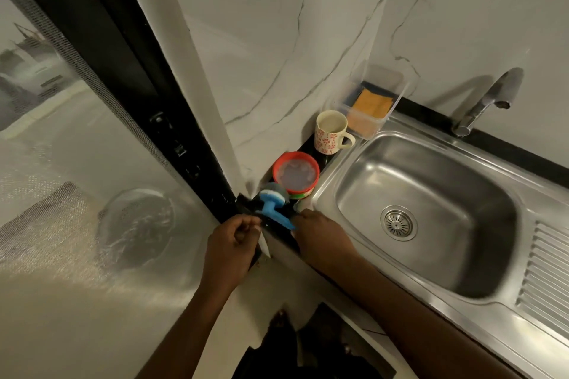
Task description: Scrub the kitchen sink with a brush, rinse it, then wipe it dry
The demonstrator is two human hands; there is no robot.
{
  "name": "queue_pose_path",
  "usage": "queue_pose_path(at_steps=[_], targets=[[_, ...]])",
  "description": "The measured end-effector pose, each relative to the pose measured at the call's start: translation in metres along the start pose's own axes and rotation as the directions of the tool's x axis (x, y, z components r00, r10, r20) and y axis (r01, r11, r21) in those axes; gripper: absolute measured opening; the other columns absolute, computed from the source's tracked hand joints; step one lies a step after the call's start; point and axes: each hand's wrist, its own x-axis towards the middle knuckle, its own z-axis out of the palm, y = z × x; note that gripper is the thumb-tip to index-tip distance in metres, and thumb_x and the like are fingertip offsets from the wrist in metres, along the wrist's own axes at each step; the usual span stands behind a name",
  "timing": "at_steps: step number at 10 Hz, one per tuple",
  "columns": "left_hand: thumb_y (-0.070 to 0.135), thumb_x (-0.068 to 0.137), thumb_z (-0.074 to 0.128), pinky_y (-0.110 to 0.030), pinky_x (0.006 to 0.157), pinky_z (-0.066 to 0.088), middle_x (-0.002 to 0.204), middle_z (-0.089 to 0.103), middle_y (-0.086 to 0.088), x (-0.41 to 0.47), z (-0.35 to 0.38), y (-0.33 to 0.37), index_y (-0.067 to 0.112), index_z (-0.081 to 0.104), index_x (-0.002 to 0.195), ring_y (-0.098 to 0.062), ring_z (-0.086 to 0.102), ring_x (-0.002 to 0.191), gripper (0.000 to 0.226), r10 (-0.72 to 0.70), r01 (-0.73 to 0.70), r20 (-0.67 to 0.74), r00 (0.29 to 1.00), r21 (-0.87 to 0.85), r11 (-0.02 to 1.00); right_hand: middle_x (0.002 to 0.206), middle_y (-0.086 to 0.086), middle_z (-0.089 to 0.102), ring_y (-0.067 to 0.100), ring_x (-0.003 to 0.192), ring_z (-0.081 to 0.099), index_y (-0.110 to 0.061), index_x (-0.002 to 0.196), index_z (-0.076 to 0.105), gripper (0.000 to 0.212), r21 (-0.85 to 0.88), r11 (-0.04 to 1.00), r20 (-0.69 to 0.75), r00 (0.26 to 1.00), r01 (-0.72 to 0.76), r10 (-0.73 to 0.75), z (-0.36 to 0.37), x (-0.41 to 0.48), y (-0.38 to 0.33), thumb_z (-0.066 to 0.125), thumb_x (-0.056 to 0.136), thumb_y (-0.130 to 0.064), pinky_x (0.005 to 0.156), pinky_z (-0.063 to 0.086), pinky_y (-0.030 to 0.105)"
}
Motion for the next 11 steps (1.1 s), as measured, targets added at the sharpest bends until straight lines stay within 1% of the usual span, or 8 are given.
queue_pose_path(at_steps=[1,2,3,4,5,7,9,11], targets=[[0.02,0.098,0.069,-0.026,0.082,0.059,0.096,0.076,0.014,0.013,0.003,0.008,0.03,0.074,0.107,0.001,0.071,0.092,0.014,0.017,-0.017,0.035,0.999,-0.013,1.0,0.104,-0.002,0.066,0.01,0.085,0.058,-0.019,0.118,0.066,0.02,0.317,0.947,-0.116,0.989,-0.048,0.089,-0.012,0.001,-0.005,0.054,0.106,-0.03,0.076,0.048,0.024],[0.02,0.098,0.069,-0.024,0.082,0.058,0.099,0.076,0.012,0.027,0.009,0.018,0.027,0.074,0.109,0.0,0.071,0.094,0.014,0.041,-0.039,0.075,0.996,-0.025,0.999,0.087,-0.003,0.067,0.009,0.074,0.063,-0.017,0.105,0.069,0.019,0.599,0.794,-0.145,0.961,-0.104,0.235,-0.02,0.014,-0.005,0.055,0.107,-0.03,0.067,0.05,0.021],[0.018,0.099,0.068,-0.015,0.077,0.055,0.1,0.076,0.011,0.039,0.016,0.028,0.025,0.074,0.11,0.001,0.07,0.095,0.014,0.071,-0.067,0.093,0.993,-0.037,0.997,0.086,0.008,0.071,0.02,0.079,0.071,-0.01,0.096,0.072,0.023,0.838,0.52,-0.036,0.936,-0.163,0.35,-0.02,0.032,-0.004,0.059,0.106,-0.027,0.078,0.064,0.037],[0.018,0.099,0.067,-0.013,0.073,0.055,0.098,0.075,0.012,0.051,0.02,0.035,0.025,0.074,0.108,0.003,0.07,0.093,0.014,0.09,-0.088,0.097,0.991,-0.027,0.996,0.096,0.015,0.075,0.022,0.086,0.074,-0.007,0.101,0.076,0.022,0.956,0.227,0.085,0.911,-0.189,0.403,-0.015,0.046,-0.005,0.062,0.105,-0.023,0.086,0.064,0.041],[0.018,0.099,0.067,-0.014,0.074,0.056,0.099,0.075,0.013,0.062,0.022,0.038,0.024,0.074,0.108,0.004,0.069,0.093,0.013,0.102,-0.101,0.11,0.989,-0.018,0.995,0.1,0.013,0.077,0.024,0.093,0.075,-0.007,0.106,0.077,0.022,0.972,0.104,0.147,0.89,-0.211,0.433,-0.01,0.056,-0.007,0.063,0.104,-0.024,0.089,0.064,0.04],[0.022,0.101,0.066,-0.018,0.073,0.059,0.104,0.074,0.01,0.075,0.026,0.038,0.022,0.072,0.112,-0.004,0.071,0.095,0.013,0.112,-0.117,0.125,0.986,0.037,0.992,0.095,0.006,0.08,0.021,0.086,0.079,-0.007,0.102,0.08,0.018,0.977,0.082,0.138,0.877,-0.196,0.46,-0.009,0.06,-0.009,0.075,0.096,-0.023,0.079,0.065,0.034],[0.022,0.101,0.066,-0.011,0.069,0.055,0.1,0.072,0.013,0.077,0.028,0.038,0.022,0.072,0.11,0.0,0.069,0.093,0.011,0.116,-0.125,0.15,0.982,0.054,0.991,0.087,0.002,0.08,0.013,0.075,0.079,-0.01,0.093,0.077,0.02,0.944,0.235,0.068,0.832,-0.232,0.551,-0.005,0.056,-0.003,0.083,0.088,-0.028,0.07,0.066,0.032],[0.023,0.1,0.066,-0.007,0.066,0.053,0.097,0.072,0.016,0.077,0.033,0.046,0.021,0.073,0.105,0.01,0.066,0.091,0.008,0.19,-0.202,0.162,0.968,0.058,0.978,0.078,0.001,0.078,0.014,0.071,0.077,-0.013,0.086,0.076,0.026,0.911,0.311,0.056,0.825,-0.273,0.562,-0.005,0.046,0.002,0.073,0.097,-0.036,0.07,0.067,0.038]])
